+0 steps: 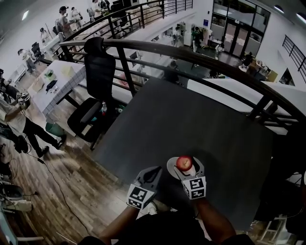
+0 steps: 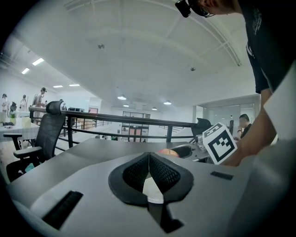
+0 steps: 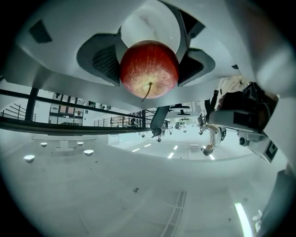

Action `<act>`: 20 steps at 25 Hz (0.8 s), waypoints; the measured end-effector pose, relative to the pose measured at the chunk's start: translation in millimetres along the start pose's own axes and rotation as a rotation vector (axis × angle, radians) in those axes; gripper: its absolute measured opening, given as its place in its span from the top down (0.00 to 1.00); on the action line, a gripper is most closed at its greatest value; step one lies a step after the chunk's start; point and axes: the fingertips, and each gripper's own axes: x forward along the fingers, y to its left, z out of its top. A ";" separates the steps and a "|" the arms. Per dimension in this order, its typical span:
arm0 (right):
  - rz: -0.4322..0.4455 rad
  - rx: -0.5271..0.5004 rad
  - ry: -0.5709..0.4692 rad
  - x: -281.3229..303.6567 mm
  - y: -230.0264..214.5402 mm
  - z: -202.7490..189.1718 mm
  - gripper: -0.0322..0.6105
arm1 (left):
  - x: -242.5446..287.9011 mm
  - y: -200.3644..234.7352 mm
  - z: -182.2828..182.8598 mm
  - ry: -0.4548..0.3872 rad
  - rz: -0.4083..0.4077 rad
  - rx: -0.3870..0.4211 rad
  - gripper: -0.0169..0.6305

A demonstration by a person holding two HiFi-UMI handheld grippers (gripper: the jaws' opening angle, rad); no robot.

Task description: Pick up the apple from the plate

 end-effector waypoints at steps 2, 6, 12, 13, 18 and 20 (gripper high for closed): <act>0.004 0.005 -0.035 -5.7 2.5 13.8 0.31 | 0.0 0.5 1.6 -0.007 -0.005 0.004 0.94; 0.001 0.011 -0.114 -22.2 9.1 47.4 0.31 | -1.2 3.1 14.0 -0.030 -0.014 0.014 0.94; -0.017 -0.004 -0.217 -52.8 14.8 90.5 0.31 | -4.7 -1.5 28.3 -0.053 -0.022 0.037 0.94; -0.024 -0.014 -0.229 -57.1 14.6 95.1 0.31 | -4.9 -4.4 29.8 -0.053 -0.027 0.046 0.94; -0.063 -0.013 -0.270 -68.4 15.3 96.9 0.31 | -7.1 -11.7 37.5 -0.080 -0.037 0.054 0.94; -0.072 -0.013 -0.283 -72.7 16.9 100.1 0.31 | -7.7 -13.1 40.3 -0.091 -0.040 0.061 0.94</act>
